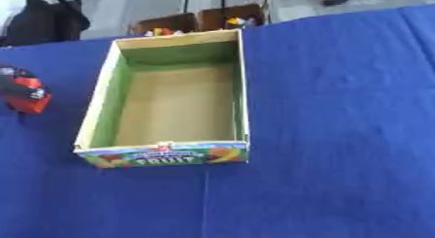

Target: Pick up objects on the table and place them in the box.

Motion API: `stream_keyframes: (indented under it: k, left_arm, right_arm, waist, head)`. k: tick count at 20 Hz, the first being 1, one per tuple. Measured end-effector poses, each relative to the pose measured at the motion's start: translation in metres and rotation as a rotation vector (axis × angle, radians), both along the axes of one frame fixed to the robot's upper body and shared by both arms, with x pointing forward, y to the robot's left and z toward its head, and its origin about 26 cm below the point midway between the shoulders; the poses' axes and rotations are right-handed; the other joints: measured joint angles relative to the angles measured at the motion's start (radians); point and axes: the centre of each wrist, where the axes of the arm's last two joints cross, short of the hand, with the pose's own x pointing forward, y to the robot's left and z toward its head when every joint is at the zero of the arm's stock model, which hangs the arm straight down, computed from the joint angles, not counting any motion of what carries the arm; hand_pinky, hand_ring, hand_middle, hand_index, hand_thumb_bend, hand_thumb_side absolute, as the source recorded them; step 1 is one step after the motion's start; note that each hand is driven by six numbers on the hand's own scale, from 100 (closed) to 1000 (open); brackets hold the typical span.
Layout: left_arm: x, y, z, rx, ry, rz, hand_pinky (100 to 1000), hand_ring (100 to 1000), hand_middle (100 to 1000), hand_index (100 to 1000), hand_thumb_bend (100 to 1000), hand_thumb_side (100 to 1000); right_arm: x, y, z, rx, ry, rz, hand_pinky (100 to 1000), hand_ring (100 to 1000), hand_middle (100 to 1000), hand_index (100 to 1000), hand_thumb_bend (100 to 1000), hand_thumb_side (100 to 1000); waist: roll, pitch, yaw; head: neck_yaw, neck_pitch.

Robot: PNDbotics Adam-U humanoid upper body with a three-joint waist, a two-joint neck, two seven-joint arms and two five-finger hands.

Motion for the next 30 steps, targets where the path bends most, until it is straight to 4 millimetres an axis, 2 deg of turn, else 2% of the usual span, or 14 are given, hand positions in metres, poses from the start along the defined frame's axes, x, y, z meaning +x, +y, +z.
stream_keyframes:
  k: [3, 12, 14, 15, 16, 24, 30]
  left_arm:
    - [0.000, 0.000, -0.001, -0.005, -0.011, 0.011, 253, 559, 689, 988, 100, 465]
    - [0.001, -0.001, -0.002, -0.018, -0.035, 0.025, 172, 522, 659, 978, 100, 359]
    - [0.001, -0.002, -0.001, -0.021, -0.039, 0.023, 162, 520, 655, 977, 100, 349]
    - [0.000, -0.002, 0.000, -0.022, -0.042, 0.022, 157, 518, 652, 976, 100, 380]
    - [0.000, -0.003, 0.001, -0.024, -0.048, 0.021, 152, 517, 649, 975, 100, 326]
    - [-0.008, -0.017, 0.026, 0.006, -0.134, -0.017, 110, 502, 628, 967, 100, 285]
    - [-0.020, -0.037, 0.048, 0.051, -0.206, -0.101, 100, 486, 598, 946, 100, 279]
  right_arm:
    - [0.000, 0.000, 0.000, 0.004, 0.000, -0.002, 577, 651, 465, 646, 100, 924]
    - [0.000, 0.000, -0.001, 0.017, -0.001, -0.006, 576, 651, 465, 644, 100, 924]
    - [0.000, 0.001, -0.001, 0.022, 0.000, -0.006, 576, 651, 465, 643, 100, 923]
    - [0.000, 0.001, -0.001, 0.023, 0.000, -0.006, 575, 650, 465, 643, 100, 933]
    - [0.000, 0.001, -0.002, 0.024, 0.001, -0.007, 575, 650, 465, 643, 100, 921]
    - [0.000, 0.000, -0.003, 0.032, 0.005, -0.007, 573, 649, 466, 642, 100, 917]
    - [-0.001, 0.000, -0.005, 0.036, 0.012, -0.008, 573, 649, 466, 642, 100, 912]
  waist:
    - [0.000, -0.001, -0.001]
    - [0.000, -0.002, -0.002]
    - [0.000, -0.002, 0.000]
    - [0.000, -0.002, 0.000]
    - [0.000, -0.002, 0.001]
    - [0.000, -0.002, 0.011]
    - [0.002, -0.002, 0.014]
  head:
    - [-0.001, 0.000]
    - [-0.002, 0.000]
    - [-0.003, 0.001]
    - [-0.003, 0.001]
    - [-0.004, 0.004]
    - [-0.014, 0.034]
    - [-0.026, 0.054]
